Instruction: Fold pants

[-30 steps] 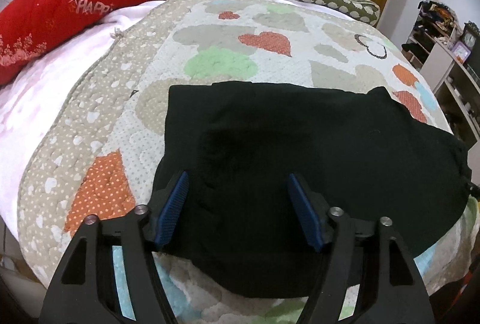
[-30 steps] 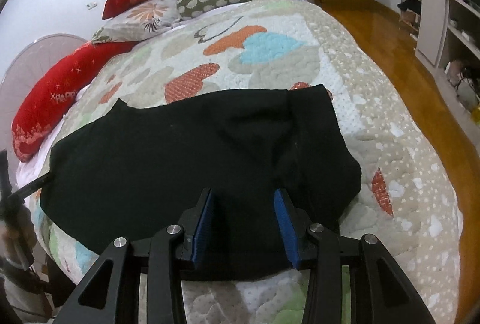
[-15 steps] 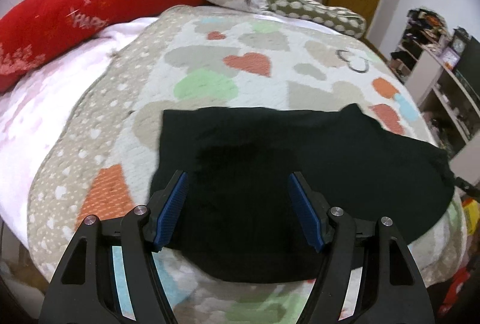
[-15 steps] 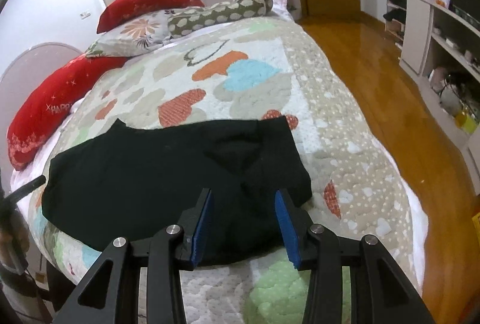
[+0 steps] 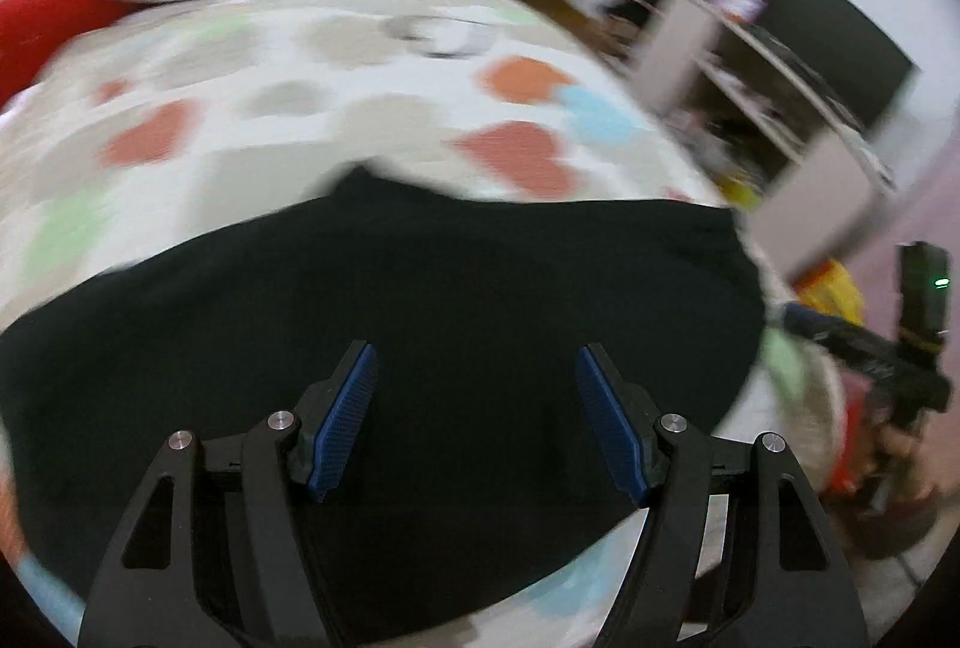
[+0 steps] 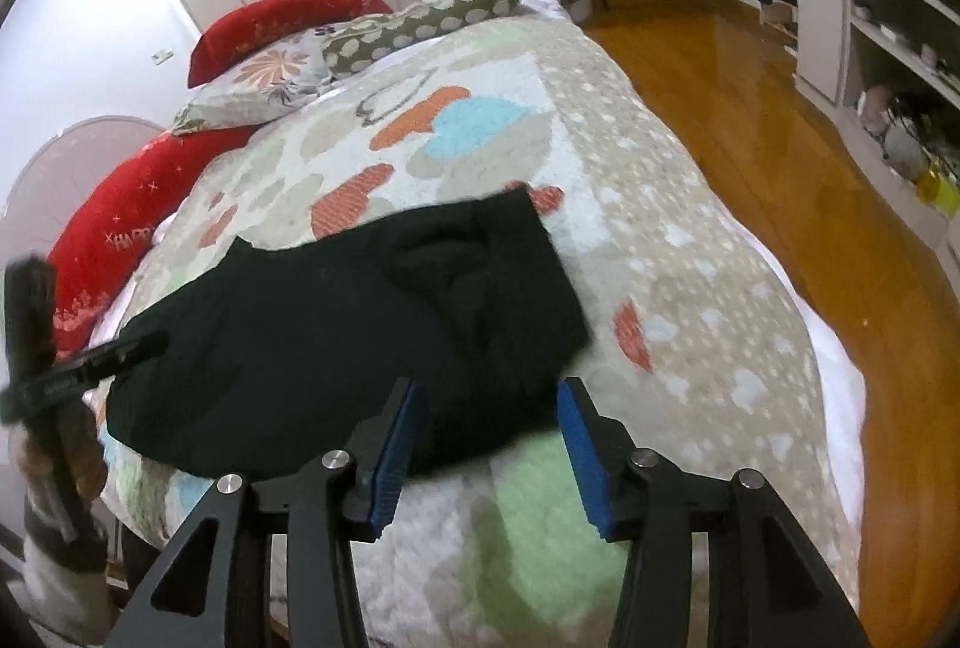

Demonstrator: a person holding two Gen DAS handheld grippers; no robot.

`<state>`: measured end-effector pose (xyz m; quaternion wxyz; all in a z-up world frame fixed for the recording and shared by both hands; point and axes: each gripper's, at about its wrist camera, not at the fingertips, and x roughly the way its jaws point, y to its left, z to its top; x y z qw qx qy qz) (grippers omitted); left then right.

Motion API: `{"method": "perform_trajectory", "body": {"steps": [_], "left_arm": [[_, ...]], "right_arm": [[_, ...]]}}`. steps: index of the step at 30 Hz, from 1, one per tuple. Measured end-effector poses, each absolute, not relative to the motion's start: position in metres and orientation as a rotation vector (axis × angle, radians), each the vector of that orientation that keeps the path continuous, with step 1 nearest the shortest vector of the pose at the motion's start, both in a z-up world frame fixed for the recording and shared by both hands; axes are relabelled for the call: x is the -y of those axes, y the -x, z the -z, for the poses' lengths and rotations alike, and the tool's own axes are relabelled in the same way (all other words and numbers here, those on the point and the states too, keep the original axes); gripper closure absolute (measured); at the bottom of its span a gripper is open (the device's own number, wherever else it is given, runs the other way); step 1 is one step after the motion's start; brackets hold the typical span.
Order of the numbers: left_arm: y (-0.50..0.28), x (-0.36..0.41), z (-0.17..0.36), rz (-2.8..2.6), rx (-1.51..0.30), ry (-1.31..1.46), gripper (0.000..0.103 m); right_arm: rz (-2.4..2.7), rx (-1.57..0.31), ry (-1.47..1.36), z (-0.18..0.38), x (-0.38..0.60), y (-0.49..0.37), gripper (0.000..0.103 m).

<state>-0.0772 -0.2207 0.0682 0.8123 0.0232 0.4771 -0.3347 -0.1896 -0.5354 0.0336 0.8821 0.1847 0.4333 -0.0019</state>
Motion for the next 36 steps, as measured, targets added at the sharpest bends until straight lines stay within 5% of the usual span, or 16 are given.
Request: {"method": "perform_trajectory", "body": {"steps": [13, 25, 27, 31, 32, 36], "left_arm": [[0.034, 0.412, -0.056, 1.066, -1.103, -0.176, 0.034], [0.044, 0.48, -0.026, 1.181, -1.066, -0.451, 0.034], [0.046, 0.481, -0.023, 1.187, -1.046, -0.475, 0.038], [0.046, 0.481, -0.02, 1.233, -1.058, -0.436, 0.071], [0.046, 0.481, -0.021, 1.237, -1.056, -0.429, 0.073], [0.04, 0.472, -0.032, 1.227, -1.061, -0.366, 0.087]], "right_arm": [[-0.06, -0.839, -0.545, -0.01, 0.544, 0.2, 0.048], [-0.054, -0.746, -0.45, 0.0, 0.523, 0.189, 0.029], [-0.031, -0.724, -0.418, 0.001, 0.519, 0.185, 0.035], [-0.031, -0.713, -0.422, 0.002, 0.525, 0.18, 0.07], [-0.049, -0.715, -0.451, 0.002, 0.529, 0.178, 0.075], [-0.103, -0.692, -0.51, -0.014, 0.534, 0.174, 0.079]]}}
